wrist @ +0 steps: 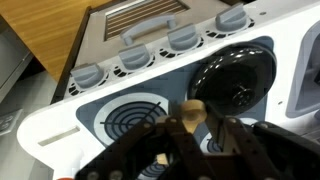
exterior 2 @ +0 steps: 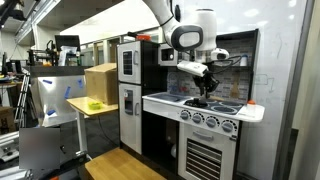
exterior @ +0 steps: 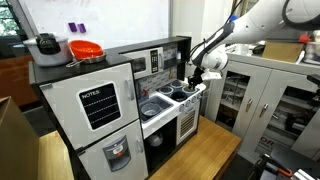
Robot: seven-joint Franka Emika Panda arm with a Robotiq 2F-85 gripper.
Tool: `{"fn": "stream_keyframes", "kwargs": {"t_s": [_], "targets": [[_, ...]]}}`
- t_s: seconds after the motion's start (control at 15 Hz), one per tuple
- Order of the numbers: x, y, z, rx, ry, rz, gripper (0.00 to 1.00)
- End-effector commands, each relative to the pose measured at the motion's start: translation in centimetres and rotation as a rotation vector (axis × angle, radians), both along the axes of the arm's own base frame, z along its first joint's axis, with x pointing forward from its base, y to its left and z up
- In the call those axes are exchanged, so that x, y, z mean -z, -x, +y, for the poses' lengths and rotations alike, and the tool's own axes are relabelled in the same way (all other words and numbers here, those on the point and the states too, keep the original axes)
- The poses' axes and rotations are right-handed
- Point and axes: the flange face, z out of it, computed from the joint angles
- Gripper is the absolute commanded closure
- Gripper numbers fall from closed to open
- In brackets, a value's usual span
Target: Remove the wooden spoon from the shelf on the right side of the microwave and place it on the stove
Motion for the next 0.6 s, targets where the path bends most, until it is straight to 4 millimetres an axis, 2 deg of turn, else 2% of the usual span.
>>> {"fn": "stream_keyframes", "kwargs": {"t_s": [0.0, 0.13, 0.53], "targets": [[-0.4, -1.7, -2.5, 0.052, 0.011, -0.005, 0.92], [-0.3, -2.5, -3.6, 0.072, 0.018, -0.002, 0.92], [1.1, -4.7, -4.7, 0.1, 0.01, 0.017, 0.92]]}}
